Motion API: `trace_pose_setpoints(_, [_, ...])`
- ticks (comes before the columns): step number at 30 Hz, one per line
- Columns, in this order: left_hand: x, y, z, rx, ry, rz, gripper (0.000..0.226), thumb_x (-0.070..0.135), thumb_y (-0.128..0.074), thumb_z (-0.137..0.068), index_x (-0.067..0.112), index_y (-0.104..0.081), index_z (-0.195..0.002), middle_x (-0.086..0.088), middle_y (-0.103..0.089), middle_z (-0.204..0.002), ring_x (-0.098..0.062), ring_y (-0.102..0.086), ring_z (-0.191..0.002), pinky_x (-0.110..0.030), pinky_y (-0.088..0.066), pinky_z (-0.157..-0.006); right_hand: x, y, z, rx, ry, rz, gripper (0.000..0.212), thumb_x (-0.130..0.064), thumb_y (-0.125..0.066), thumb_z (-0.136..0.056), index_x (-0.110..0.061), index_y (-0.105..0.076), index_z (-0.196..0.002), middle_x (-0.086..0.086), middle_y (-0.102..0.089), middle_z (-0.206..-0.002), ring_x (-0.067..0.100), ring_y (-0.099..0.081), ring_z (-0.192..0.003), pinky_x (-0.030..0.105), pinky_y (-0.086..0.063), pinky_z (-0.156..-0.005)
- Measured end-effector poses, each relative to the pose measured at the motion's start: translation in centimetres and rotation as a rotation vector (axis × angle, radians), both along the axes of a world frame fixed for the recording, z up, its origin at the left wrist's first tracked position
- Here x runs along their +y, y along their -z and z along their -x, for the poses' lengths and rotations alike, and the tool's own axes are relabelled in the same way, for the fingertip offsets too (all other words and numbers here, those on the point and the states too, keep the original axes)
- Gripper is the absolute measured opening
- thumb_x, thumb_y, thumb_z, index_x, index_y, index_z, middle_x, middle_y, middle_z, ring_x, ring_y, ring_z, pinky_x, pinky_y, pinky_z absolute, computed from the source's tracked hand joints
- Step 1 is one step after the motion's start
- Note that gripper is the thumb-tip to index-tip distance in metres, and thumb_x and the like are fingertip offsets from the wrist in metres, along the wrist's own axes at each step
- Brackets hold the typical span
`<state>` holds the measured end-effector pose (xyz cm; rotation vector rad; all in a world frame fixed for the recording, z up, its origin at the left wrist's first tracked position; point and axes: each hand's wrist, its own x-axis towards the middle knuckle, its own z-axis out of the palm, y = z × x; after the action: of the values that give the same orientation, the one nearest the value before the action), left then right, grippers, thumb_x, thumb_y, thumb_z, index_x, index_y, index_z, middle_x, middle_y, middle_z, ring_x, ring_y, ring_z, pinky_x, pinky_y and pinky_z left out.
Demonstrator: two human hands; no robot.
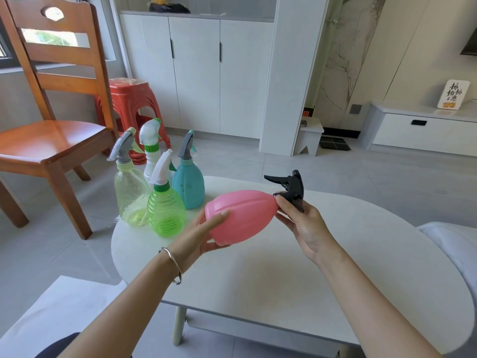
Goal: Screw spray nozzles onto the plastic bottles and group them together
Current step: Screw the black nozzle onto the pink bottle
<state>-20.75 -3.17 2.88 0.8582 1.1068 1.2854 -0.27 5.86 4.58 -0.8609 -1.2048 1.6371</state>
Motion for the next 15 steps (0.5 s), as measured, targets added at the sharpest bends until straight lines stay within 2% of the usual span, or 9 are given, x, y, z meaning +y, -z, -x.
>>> trace_pose_setpoints(4, [0.0, 0.2, -0.8, -0.221, 0.056, 0.135, 0.059, 0.053, -0.070, -0.066, 0.027, -0.055, -0.117, -0.010, -0.073, -0.098, -0.030, -0.070, -0.088, -0.034, -0.059, -0.061, -0.5, -0.6, 0.4, 0.032, -0.082, -0.027, 0.039, -0.034, -0.066, -0.074, -0.017, -0.068, -0.110, -0.006, -0.070, -0.110, 0.007, -0.063, -0.105, 0.021, -0.052, -0.083])
trace_pose_setpoints(6, [0.0, 0.1, -1.1, -0.309, 0.039, 0.178, 0.065, 0.056, -0.073, -0.061, 0.024, -0.055, -0.115, -0.014, -0.073, -0.092, -0.035, -0.069, -0.082, -0.032, -0.058, -0.053, -0.7, -0.9, 0.6, 0.037, -0.126, -0.043, 0.038, -0.037, -0.064, -0.076, -0.019, -0.068, -0.109, -0.008, -0.070, -0.113, 0.005, -0.063, -0.107, 0.019, -0.051, -0.080])
trace_pose_setpoints(8, [0.1, 0.1, -1.2, -0.328, 0.008, 0.184, 0.065, 0.057, -0.071, -0.060, 0.024, -0.055, -0.114, -0.014, -0.072, -0.093, -0.035, -0.069, -0.082, -0.031, -0.058, -0.052, -0.8, -1.1, 0.7, 0.028, -0.123, -0.073, 0.033, -0.036, -0.062, -0.078, -0.018, -0.070, -0.105, -0.008, -0.071, -0.111, 0.005, -0.063, -0.108, 0.021, -0.049, -0.087])
trace_pose_setpoints(11, [0.2, 0.3, -1.2, -0.260, -0.038, 0.120, 0.052, 0.057, -0.065, -0.067, 0.030, -0.057, -0.110, -0.009, -0.071, -0.094, -0.026, -0.070, -0.080, -0.029, -0.057, -0.054, -1.1, -1.2, 1.2, 0.011, -0.044, -0.097, 0.038, -0.040, -0.064, -0.075, -0.016, -0.071, -0.103, -0.004, -0.071, -0.112, 0.007, -0.061, -0.113, 0.031, -0.041, -0.105])
trace_pose_setpoints(15, [0.2, 0.1, -1.7, -0.184, -0.132, 0.047, 0.046, 0.054, -0.062, -0.068, 0.035, -0.057, -0.110, -0.011, -0.060, -0.117, -0.023, -0.071, -0.086, -0.030, -0.057, -0.054, -1.5, -1.6, 1.8, 0.001, 0.022, -0.099, 0.046, -0.047, -0.066, -0.068, -0.017, -0.071, -0.102, 0.000, -0.070, -0.116, 0.012, -0.056, -0.120, 0.040, -0.033, -0.113])
